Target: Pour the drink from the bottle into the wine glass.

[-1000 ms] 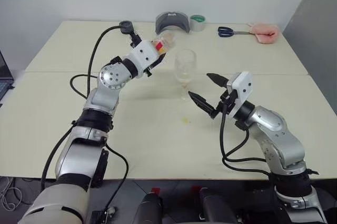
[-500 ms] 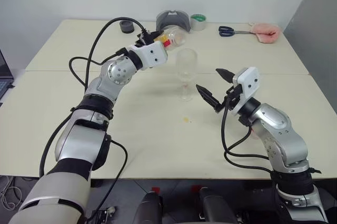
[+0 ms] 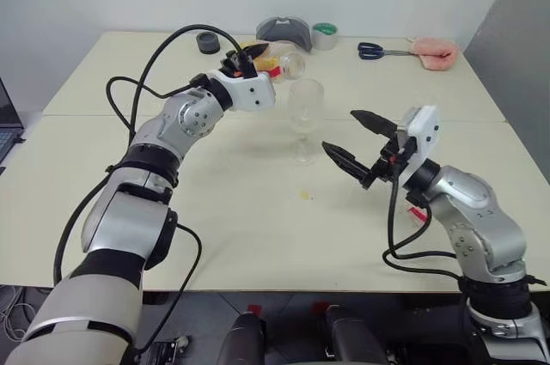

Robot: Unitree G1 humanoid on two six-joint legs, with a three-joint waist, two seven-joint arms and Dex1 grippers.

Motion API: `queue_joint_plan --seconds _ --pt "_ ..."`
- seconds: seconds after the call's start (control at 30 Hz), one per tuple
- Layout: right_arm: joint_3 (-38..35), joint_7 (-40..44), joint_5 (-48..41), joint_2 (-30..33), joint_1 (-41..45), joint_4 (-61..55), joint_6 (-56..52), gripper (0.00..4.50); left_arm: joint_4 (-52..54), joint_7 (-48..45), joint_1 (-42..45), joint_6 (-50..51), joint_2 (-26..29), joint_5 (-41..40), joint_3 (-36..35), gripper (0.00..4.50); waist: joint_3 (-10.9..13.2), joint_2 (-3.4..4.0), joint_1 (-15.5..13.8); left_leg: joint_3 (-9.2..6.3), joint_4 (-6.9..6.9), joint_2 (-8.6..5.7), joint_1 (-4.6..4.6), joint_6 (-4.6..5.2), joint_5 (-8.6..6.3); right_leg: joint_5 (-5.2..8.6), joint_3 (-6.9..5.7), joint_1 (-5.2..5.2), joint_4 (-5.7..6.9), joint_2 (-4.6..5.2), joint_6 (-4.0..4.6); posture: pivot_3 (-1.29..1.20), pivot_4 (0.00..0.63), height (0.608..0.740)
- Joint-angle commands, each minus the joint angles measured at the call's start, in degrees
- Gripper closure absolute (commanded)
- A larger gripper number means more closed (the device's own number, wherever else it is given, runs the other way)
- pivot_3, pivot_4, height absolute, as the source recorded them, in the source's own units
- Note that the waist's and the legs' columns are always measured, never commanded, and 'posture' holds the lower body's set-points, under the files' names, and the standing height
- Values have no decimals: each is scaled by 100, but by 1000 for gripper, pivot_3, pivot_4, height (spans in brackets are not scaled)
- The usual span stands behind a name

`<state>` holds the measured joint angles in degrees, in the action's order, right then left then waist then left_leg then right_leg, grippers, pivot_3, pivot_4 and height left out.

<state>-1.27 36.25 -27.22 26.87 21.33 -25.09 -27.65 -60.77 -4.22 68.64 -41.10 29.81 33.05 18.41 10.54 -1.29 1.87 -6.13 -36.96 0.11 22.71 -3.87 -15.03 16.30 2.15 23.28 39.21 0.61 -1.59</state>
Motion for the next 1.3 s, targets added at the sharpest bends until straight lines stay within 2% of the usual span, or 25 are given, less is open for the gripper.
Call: queue_joint_plan --seconds 0.03,0.5,1.3 --pt "-173 167 -191 189 79 -208 -35 0 106 251 317 -139 93 107 37 2794 0 0 0 0 0 -1 0 0 0 0 0 0 1 1 0 0 150 740" --pt "-79 92 -52 270 203 -51 76 0 -43 952 608 -101 233 686 337 2794 0 0 1 0 -5 -47 0 3 3 2 1 3 24 45 -2 0 150 740" --pt "-190 -52 313 305 72 186 327 0 -286 1562 855 -99 308 1105 685 2794 0 0 4 0 -9 -50 0 4 4 2 1 4 31 47 -3 0 150 740"
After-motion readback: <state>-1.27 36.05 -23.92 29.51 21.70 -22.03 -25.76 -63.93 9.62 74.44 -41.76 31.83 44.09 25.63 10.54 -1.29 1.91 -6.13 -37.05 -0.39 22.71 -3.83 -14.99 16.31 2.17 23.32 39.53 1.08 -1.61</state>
